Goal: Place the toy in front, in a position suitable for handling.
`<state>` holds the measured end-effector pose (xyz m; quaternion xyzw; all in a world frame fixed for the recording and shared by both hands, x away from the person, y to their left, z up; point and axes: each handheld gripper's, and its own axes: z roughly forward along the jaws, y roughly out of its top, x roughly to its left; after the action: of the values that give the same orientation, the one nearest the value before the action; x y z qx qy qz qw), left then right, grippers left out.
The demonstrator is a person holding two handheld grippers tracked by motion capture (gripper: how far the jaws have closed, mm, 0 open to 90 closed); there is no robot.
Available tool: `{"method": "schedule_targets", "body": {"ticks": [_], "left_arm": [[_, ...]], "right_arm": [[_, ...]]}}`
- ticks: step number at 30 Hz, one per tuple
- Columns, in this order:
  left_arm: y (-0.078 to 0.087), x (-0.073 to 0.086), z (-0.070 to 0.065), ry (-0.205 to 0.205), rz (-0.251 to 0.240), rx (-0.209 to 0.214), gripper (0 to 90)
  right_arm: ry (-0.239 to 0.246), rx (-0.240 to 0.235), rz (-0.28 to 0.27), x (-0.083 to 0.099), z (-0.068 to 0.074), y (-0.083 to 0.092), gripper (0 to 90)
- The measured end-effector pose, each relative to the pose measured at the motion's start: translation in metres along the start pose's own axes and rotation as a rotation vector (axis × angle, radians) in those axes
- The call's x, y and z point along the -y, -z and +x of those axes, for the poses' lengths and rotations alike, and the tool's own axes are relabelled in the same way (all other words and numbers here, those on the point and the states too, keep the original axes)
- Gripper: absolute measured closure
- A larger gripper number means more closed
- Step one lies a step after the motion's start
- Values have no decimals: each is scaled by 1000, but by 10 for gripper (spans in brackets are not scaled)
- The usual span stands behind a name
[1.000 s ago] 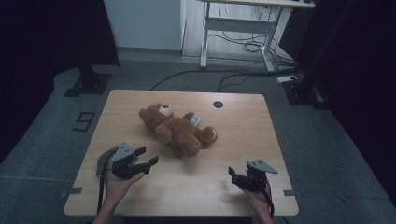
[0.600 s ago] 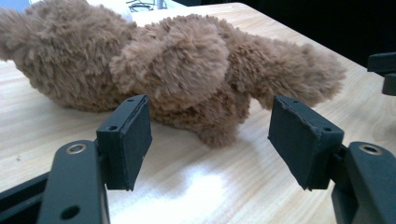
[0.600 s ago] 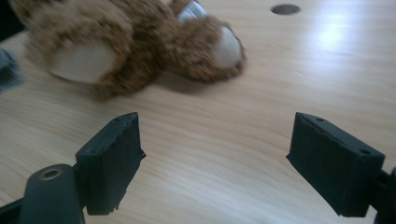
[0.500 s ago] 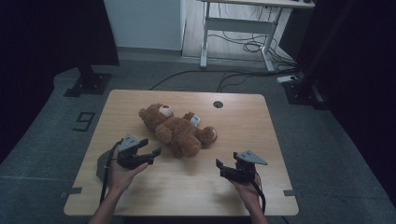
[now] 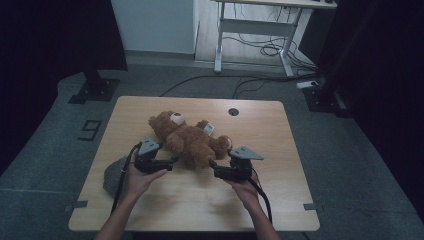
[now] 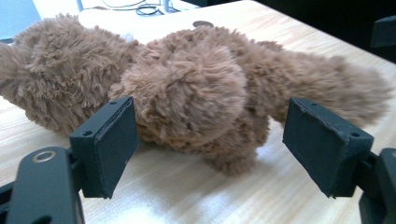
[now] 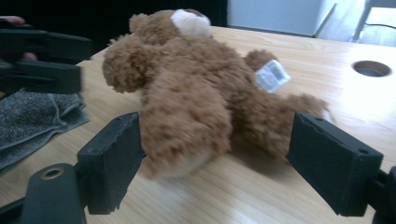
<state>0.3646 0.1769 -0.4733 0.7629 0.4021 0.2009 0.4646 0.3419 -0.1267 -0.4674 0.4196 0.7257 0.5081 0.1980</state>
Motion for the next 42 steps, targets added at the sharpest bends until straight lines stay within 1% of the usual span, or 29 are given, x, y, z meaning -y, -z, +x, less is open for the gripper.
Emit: {"method": "schedule_targets", "body": {"ticks": [2,5,6,8,10,11,12,14,16,17,20,21,22,23,24,25,26,27,28,29,30,31,32,33,35,36,38,40,42], "left_arm": [[-4,1,2,9,5,-1,182],[-9,2,6,18,11,3,181],[-12,2,7,14,12,-9,181],[-13,3,8,23,11,-4,181],[-17,3,7,6,17,-6,174],[-17,3,7,6,17,-6,172],[-21,2,6,-5,22,-21,170],[-23,1,5,-16,27,-24,168],[-28,-1,3,-44,44,-53,168],[-32,-2,3,-53,58,-60,169],[-41,0,8,-27,59,-77,193],[-42,0,10,-16,63,-79,207],[-43,1,12,-2,62,-79,245],[-44,1,14,2,57,-78,245],[-45,1,16,14,45,-70,329],[-45,1,16,14,45,-70,371],[-45,1,15,18,40,-66,371],[-44,1,15,13,39,-67,472],[-43,0,14,10,33,-72,472],[-42,0,17,42,21,-50,556],[-42,0,17,42,21,-50,598],[-41,-1,20,60,15,-38,627],[-41,-1,20,60,15,-38,655],[-39,-1,21,66,10,-30,655],[-37,-2,21,65,-9,-23,694],[-36,-3,19,60,-20,-21,714],[-34,-5,16,73,-52,11,726],[-33,-7,16,100,-75,34,732],[-32,-8,15,100,-83,41,735]], "right_arm": [[4,-4,2,-1,2,-4,173],[16,-15,21,-2,9,-18,165],[19,-11,29,-2,10,-22,162],[24,-9,46,0,12,-30,160],[24,-9,60,1,13,-36,156],[24,-9,60,1,13,-36,156],[23,-4,69,3,14,-42,155],[16,-4,76,4,14,-47,155],[13,-2,79,4,14,-50,155],[10,-1,82,4,14,-52,155],[7,2,95,4,13,-59,155],[10,6,100,4,14,-62,156],[12,3,110,4,14,-65,169],[12,3,110,4,14,-65,169],[22,2,121,5,15,-70,217],[22,2,121,5,15,-70,217],[31,6,121,5,16,-71,265],[47,21,141,6,16,-74,330],[47,21,141,6,16,-74,330],[46,18,163,7,16,-77,368],[45,16,169,8,15,-78,394],[46,15,178,8,13,-79,422],[46,15,178,8,13,-79,422],[46,18,186,8,12,-80,444],[53,21,194,9,11,-81,501],[69,38,189,9,10,-80,542],[79,58,179,8,8,-78,573],[77,74,159,6,4,-75,594],[78,80,148,5,1,-74,603]]}}
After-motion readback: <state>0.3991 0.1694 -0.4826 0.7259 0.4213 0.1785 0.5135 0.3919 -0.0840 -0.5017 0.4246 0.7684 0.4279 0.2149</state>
